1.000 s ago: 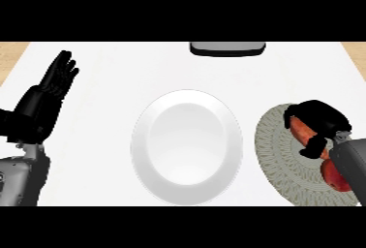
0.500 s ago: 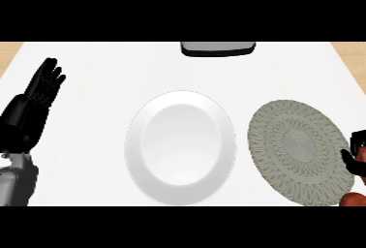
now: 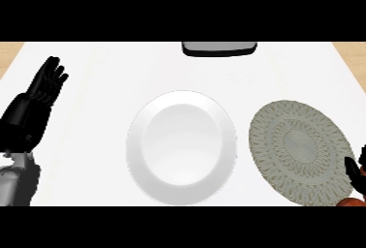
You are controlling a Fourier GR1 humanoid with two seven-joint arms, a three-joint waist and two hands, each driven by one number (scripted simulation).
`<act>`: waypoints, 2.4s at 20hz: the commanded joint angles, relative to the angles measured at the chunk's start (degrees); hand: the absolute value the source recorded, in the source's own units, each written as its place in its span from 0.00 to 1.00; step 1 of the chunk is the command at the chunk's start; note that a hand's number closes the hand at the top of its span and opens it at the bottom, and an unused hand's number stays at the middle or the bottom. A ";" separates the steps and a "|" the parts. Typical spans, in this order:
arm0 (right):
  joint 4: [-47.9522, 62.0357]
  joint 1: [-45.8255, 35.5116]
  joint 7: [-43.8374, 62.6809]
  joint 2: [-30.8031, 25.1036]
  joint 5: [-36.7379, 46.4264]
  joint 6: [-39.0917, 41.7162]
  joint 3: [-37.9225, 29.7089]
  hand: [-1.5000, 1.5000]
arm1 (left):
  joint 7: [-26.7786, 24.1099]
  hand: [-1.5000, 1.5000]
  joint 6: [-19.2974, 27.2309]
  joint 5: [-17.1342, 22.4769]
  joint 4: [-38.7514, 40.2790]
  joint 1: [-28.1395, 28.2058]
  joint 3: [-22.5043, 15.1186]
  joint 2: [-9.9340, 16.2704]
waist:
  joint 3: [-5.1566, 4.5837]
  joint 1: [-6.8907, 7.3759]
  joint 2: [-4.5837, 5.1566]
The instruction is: Pick the sweet potato from the placemat and place it in the plate
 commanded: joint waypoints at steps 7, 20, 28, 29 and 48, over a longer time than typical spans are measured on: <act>-26.55 2.59 9.53 8.12 -9.65 6.06 3.89 1.00 | -0.38 0.50 -4.24 2.21 0.14 0.02 1.40 1.89 | 0.08 2.15 0.54; -18.32 -27.44 39.28 25.51 3.76 7.71 31.47 1.00 | 3.15 0.50 0.16 -2.18 -2.16 -3.42 -3.35 -3.73 | 0.07 3.26 0.63; 3.81 -38.01 38.94 36.72 12.08 1.84 35.02 1.00 | 0.02 0.50 -1.95 -1.78 0.10 -1.77 -0.67 -2.18 | 0.10 3.09 0.68; 8.10 -41.61 38.83 36.78 10.99 2.06 33.32 1.00 | -2.61 0.50 -0.83 -3.34 2.86 -1.98 -1.02 -3.14 | 0.09 3.14 0.78; 45.20 -52.94 25.21 37.01 -14.61 -31.78 44.92 0.00 | 0.07 0.50 -3.73 -1.29 3.59 -6.32 0.84 -1.89 | 0.14 4.12 1.08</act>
